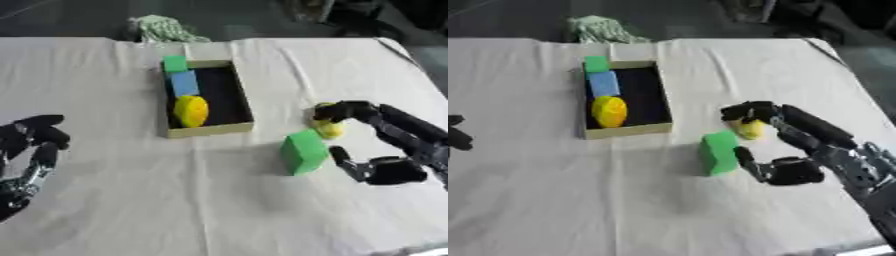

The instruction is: Pick up objects on the table and place them in the box.

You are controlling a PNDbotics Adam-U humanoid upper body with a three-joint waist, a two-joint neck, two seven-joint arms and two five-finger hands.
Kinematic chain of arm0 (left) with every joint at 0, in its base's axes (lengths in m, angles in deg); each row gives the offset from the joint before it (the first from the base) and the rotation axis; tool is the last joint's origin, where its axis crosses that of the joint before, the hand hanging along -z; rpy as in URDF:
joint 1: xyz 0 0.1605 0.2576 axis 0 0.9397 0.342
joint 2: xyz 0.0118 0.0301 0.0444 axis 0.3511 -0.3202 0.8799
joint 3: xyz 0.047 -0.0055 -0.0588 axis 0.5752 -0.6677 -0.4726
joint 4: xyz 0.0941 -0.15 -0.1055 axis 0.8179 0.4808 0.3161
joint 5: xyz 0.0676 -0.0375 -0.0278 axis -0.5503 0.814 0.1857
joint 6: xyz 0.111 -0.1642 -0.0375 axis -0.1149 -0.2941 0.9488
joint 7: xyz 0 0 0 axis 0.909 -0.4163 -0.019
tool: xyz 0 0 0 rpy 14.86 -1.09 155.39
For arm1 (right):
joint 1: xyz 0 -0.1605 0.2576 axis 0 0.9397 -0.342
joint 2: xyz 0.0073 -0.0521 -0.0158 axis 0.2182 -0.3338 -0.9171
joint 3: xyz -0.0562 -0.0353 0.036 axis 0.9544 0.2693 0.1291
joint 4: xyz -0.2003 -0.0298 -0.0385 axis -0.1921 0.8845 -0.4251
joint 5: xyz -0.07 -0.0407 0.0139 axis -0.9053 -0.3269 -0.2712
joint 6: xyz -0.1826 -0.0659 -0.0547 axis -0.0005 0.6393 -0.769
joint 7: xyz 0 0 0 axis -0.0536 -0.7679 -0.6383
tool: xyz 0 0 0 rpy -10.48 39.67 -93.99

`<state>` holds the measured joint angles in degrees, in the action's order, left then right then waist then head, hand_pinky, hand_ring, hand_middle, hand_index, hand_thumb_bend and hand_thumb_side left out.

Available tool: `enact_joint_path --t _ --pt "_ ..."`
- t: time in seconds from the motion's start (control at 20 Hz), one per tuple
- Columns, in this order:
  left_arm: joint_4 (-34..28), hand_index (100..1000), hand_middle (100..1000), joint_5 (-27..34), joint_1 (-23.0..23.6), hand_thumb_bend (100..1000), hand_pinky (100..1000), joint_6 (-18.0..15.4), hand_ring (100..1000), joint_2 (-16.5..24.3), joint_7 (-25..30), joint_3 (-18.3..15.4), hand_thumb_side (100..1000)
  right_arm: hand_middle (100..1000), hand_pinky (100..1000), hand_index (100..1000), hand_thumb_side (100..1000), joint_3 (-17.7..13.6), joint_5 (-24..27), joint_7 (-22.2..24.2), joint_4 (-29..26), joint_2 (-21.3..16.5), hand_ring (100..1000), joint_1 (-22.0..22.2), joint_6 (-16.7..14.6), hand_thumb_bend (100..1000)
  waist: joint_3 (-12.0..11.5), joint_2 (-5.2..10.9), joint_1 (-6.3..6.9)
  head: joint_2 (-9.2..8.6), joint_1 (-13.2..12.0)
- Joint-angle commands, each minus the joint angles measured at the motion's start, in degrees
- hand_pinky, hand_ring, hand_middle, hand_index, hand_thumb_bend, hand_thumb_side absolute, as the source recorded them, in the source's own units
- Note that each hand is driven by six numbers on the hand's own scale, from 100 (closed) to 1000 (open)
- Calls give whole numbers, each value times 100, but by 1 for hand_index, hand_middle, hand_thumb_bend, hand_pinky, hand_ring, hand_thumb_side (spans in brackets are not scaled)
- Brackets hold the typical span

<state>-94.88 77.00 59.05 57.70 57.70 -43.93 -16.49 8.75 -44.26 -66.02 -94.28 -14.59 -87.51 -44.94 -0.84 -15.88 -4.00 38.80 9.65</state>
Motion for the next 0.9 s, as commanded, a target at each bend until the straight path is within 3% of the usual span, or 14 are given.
enact_joint_path --t 0.05,0.45,0.9 --pt "-112 873 629 -12 15 100 820 10 669 -52 53 2 757 845 808 956 275 -81 -206 -102 431 -258 886 -192 -35 100 -24 108 37 45 3" --pt "-112 872 622 -15 76 100 821 85 663 -234 165 67 778 860 813 962 218 -80 -543 -271 1131 -258 893 -646 -162 100 -78 125 60 137 15" --pt "-112 870 617 -31 116 100 821 123 657 -378 246 111 788 869 814 970 200 -96 -1105 -527 1884 -172 894 -1013 29 100 -142 144 87 235 -36"
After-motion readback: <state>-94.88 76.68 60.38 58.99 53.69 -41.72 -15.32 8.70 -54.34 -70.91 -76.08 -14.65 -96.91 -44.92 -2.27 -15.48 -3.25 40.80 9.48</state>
